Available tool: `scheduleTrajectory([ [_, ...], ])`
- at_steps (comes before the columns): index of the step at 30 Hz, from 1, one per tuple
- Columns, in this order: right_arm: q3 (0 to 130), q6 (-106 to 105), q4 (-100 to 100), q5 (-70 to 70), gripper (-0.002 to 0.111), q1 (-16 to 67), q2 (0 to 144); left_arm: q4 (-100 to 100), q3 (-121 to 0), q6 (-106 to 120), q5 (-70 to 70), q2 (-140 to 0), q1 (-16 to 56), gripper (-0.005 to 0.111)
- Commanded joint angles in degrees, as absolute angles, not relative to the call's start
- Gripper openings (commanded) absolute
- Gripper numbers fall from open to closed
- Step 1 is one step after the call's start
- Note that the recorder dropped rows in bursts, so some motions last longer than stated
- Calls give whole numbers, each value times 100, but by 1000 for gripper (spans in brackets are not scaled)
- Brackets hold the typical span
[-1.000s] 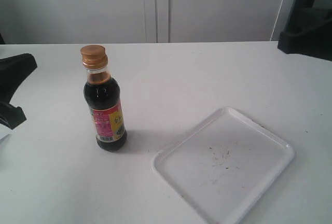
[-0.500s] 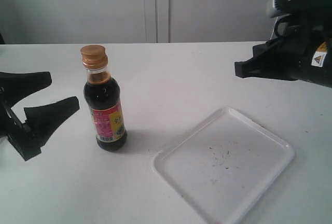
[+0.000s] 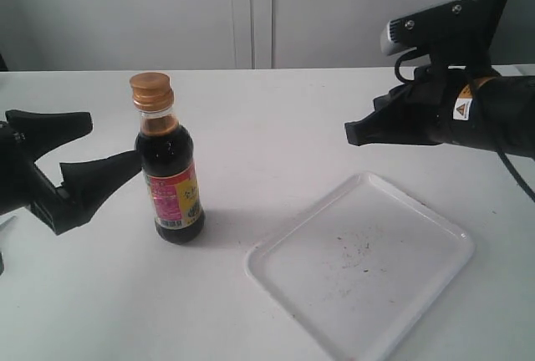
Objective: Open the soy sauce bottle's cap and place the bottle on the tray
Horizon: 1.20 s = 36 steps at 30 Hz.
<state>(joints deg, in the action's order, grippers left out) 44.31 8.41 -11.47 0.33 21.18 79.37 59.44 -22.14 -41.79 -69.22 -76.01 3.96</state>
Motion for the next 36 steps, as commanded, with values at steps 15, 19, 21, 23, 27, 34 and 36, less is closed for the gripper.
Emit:
scheduleTrajectory([
  [15,4486,719,-1183,-106,0,2130,8099,5571,-3123,-4226,-6996,-8574,878,96],
  [19,4486,719,-1183,-152,0,2130,8205,5571,-3346,-4329,-6996,-8900,889,96],
  [21,4486,719,-1183,-176,0,2130,8294,5561,-3403,-4316,-6996,-9020,968,96],
  [23,4486,667,-1183,-198,0,2130,8400,5561,-3487,-4227,-6996,-9128,1101,96],
  [27,4486,645,-1183,-229,0,2130,8617,5406,-3641,-4178,-6996,-9343,1334,96],
  [34,4486,619,-1183,-240,0,2130,8786,5247,-3822,-3997,-6996,-9738,1401,96],
  [36,4486,619,-1183,-274,0,2130,8810,5260,-3856,-3918,-6996,-9855,1401,95],
])
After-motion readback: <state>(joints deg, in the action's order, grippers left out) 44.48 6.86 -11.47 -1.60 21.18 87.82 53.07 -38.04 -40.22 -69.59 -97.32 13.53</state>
